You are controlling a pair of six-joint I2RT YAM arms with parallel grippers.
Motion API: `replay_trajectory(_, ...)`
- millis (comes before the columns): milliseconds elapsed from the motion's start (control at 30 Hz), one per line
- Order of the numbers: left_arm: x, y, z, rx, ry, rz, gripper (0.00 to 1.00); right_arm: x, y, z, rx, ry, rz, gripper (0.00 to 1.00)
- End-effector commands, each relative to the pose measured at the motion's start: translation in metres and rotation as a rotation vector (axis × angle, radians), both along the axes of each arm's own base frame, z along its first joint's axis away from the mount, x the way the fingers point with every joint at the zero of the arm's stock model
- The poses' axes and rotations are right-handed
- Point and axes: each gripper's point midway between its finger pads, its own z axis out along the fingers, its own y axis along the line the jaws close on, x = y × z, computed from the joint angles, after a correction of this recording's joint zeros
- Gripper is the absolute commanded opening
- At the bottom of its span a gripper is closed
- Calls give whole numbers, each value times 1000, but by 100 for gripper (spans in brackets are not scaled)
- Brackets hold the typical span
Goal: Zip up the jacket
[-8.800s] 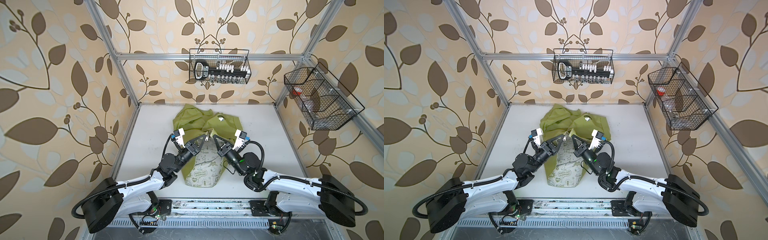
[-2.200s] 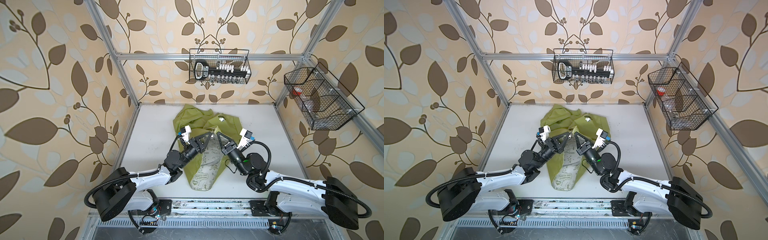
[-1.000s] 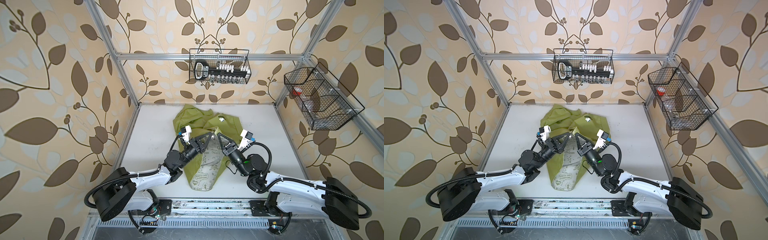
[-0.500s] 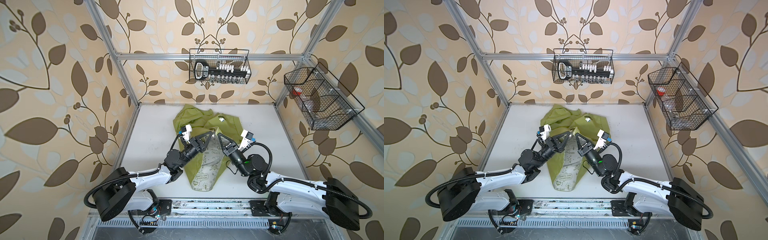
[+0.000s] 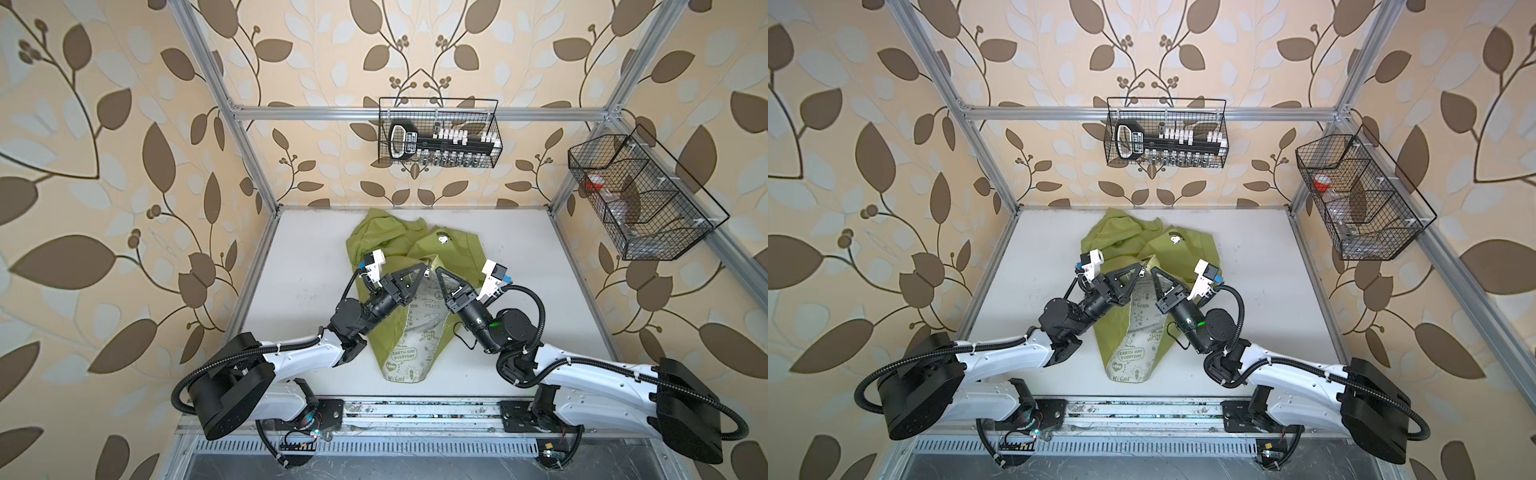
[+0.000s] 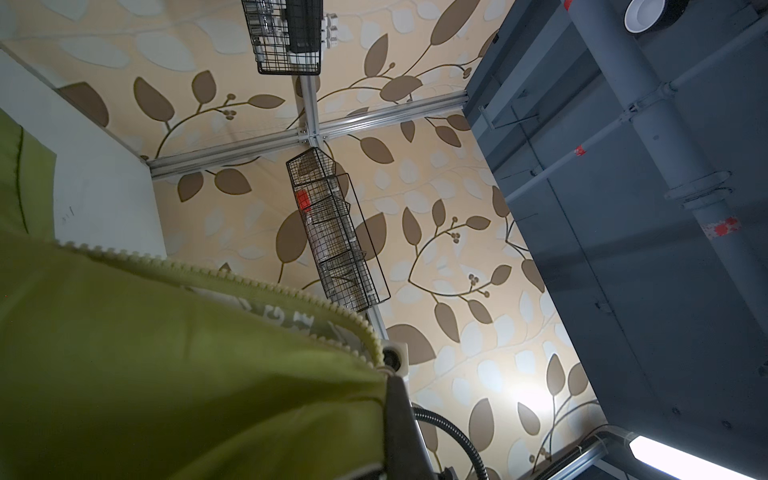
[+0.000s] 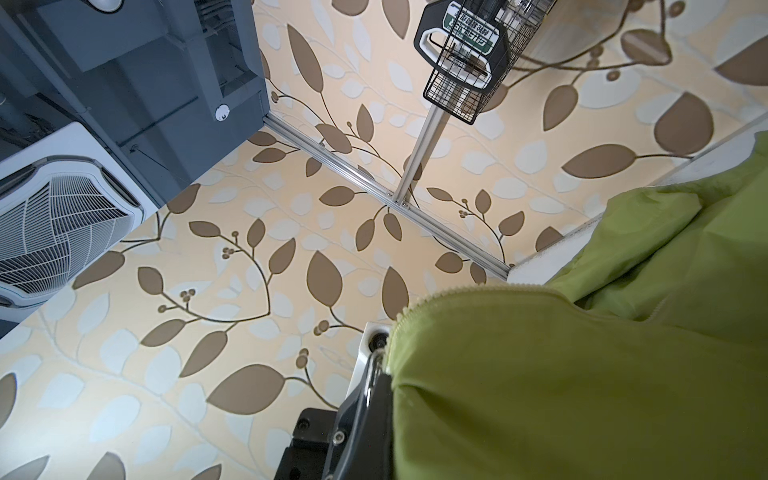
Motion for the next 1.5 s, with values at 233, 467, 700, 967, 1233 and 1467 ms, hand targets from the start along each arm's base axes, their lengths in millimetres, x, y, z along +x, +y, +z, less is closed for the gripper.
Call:
replay_trajectory(233, -10, 7, 36, -86, -95, -22, 0, -6, 7, 9, 3, -21, 38, 0)
replay_trajectory(467, -9, 6, 37, -87, -98, -24, 0, -9, 11, 7, -3, -20, 53, 0)
replay_trajectory(700, -10, 1, 34, -82, -85, -51, 0, -8, 14, 3, -30, -7, 70, 0)
replay_trajectory(967, -16, -6, 30, -66, -79, -111, 0, -4, 8, -3, -57, 28, 113, 0)
replay_trajectory(1233, -19, -11, 25, -61, -56, -155, 0, -12, 4, 2, -102, 14, 141, 0)
replay_trajectory(1467, -21, -15, 27, -64, -50, -185, 0, -16, 13, -2, -142, 21, 190, 0)
